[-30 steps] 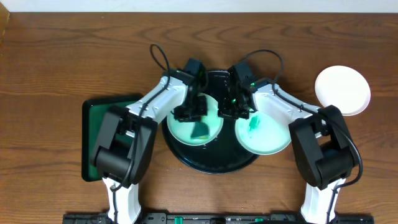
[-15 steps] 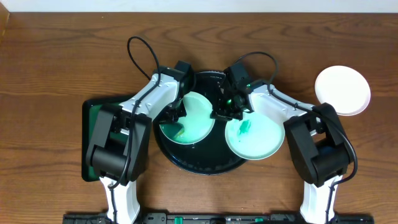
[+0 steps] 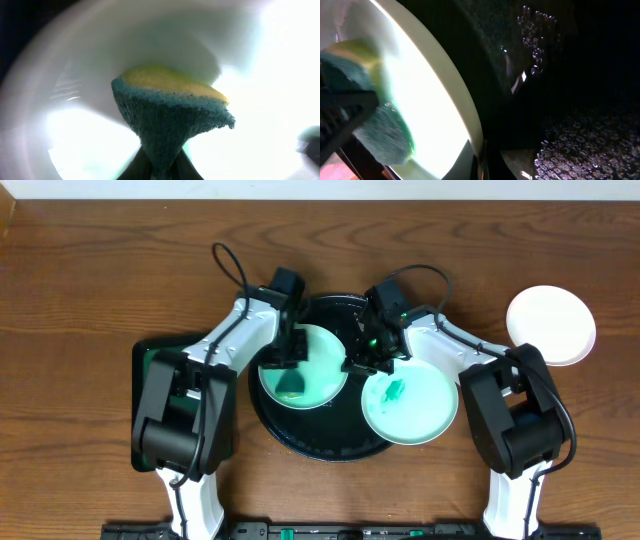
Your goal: Clean dirty plates on tray and stack at the side
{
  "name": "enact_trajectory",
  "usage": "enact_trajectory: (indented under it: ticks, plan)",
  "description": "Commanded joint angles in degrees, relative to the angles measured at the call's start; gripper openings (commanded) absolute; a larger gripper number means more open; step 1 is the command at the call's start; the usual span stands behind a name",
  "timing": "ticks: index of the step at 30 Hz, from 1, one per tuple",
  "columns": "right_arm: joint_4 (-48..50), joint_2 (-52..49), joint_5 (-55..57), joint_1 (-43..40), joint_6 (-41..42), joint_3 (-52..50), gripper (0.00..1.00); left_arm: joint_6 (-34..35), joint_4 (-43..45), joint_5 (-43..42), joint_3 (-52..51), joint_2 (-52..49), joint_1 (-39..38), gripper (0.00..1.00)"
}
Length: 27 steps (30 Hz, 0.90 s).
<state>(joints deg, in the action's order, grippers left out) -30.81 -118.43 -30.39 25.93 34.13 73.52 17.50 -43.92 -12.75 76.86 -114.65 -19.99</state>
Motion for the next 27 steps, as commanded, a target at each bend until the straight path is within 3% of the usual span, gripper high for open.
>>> enact_trajectory:
  ticks: [1,8,21,27]
  plan:
    - [-0.94,-3.48,6.54,-0.5,1.33,-2.08,0.01,-3.3,4.26,-22.62,-2.64,-5.57,-5.11,0.07]
    - [-1.33,-3.48,6.54,-0.5,1.31,-2.08,0.01,-1.84,6.54,-24.63,-2.64,-5.57,-5.22,0.07]
    - [-1.75,-3.48,6.56,-0.9,1.36,-2.08,0.01,11.17,-6.95,13.44,-2.64,-5.57,4.31,0.07]
    - [-1.73,-3.48,6.56,-1.64,1.38,-2.08,0.01,12.94,-12.0,17.77,-2.49,-5.57,6.05,0.07]
